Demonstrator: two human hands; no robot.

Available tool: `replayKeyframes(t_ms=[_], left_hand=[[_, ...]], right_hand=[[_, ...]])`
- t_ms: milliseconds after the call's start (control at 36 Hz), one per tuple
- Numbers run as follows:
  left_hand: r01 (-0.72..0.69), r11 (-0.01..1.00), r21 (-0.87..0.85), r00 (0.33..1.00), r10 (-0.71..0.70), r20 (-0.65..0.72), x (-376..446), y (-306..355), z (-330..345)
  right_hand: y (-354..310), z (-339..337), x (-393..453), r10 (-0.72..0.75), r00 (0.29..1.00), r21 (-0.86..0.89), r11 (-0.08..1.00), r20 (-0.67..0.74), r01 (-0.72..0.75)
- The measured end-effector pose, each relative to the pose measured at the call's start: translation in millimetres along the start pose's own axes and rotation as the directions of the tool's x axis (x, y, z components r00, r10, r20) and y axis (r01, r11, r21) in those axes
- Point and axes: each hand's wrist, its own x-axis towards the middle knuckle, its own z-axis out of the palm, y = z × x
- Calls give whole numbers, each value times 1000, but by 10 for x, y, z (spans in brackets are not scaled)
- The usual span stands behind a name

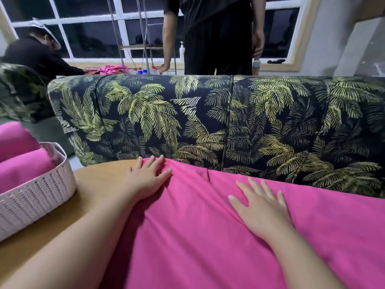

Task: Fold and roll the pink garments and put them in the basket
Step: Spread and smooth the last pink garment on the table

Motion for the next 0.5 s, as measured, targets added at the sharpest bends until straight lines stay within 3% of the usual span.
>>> replayKeyframes(t_ms=[111, 250, 389, 500], left_hand=[[30, 997, -73, 999, -32, -21, 101, -84, 1], [3, 997, -82, 998, -9, -67, 230, -190, -59], [59, 998, 19, 998, -58, -33, 279, -134, -48], [75, 969, 236, 989, -43, -140, 204, 39, -67]], right_hand=[[-15, -8, -4, -19, 999, 59, 998, -29, 21], [-101, -86, 22, -112, 957, 151, 976, -269, 156], [-51, 18, 18, -58, 998, 13, 998, -5, 58], [-41, 49, 8, -45, 999, -33, 998, 8, 45]])
